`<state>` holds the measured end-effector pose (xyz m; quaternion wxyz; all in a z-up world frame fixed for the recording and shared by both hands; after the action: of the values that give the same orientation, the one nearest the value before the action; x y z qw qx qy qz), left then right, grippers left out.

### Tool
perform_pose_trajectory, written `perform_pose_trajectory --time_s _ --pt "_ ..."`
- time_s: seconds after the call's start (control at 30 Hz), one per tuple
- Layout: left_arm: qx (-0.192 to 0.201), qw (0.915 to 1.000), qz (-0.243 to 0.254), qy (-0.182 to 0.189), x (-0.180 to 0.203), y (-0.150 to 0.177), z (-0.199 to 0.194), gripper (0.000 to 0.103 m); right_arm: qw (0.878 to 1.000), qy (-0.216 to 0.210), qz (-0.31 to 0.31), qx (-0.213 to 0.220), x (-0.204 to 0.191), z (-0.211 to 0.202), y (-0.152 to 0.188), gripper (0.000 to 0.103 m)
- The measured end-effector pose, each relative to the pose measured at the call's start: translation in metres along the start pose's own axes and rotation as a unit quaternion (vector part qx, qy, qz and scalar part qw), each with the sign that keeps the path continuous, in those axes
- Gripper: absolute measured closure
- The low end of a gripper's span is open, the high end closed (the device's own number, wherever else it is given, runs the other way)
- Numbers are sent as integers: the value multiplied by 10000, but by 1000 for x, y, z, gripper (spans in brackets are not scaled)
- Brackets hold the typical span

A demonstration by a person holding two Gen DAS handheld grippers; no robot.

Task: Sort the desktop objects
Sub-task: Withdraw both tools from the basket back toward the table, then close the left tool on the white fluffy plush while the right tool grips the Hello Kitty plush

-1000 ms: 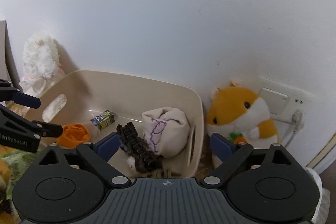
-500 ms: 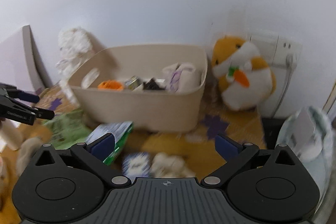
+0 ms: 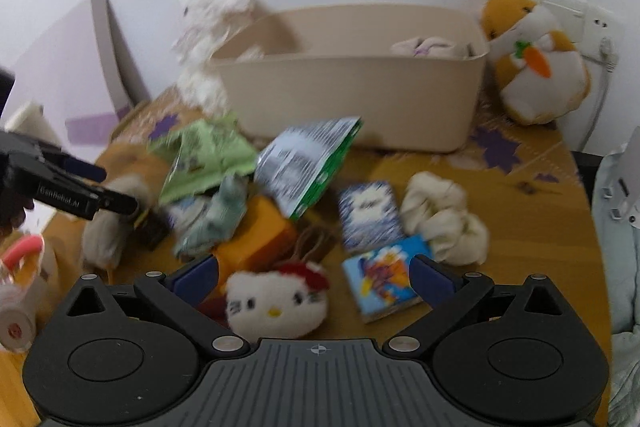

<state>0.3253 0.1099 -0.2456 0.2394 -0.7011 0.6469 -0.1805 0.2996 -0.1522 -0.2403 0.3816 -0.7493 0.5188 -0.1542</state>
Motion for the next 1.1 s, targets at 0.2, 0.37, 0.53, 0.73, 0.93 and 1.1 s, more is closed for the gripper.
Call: perform_pose_trajectory --time_s 0.2,0.37,0.53,0.73,0.93,1.1 --pt "-146 9990 -411 71 -5 11 8 19 9997 76 -111 -224 -15 19 17 0" --pt "-120 9979 -589 246 -9 10 2 19 9995 138 -55 -275 -18 24 21 1" --pt "-240 9963 -685 465 -10 15 -1 19 9991 266 -65 -312 -13 28 24 1" --pt "-431 9954 -604 600 -7 26 4 19 9985 400 12 -378 -8 31 31 5" --pt "-526 9959 -536 512 -9 29 13 24 9984 450 -83 -346 -11 32 28 13" --pt "-624 9958 -375 555 -1 32 14 64 9979 449 -336 -336 -20 34 24 36"
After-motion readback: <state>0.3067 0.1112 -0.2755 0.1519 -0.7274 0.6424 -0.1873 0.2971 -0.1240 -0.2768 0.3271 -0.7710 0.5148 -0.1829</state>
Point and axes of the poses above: each gripper's, at about its wrist camera, not at the fingertips, and z roughly the way its jaws point, x to its right, y to its underside, the point moved 10 cm from there along z, roughly the way its jaws point, and after that the axes turned 6 degrees about x, right-handed, at the moved point
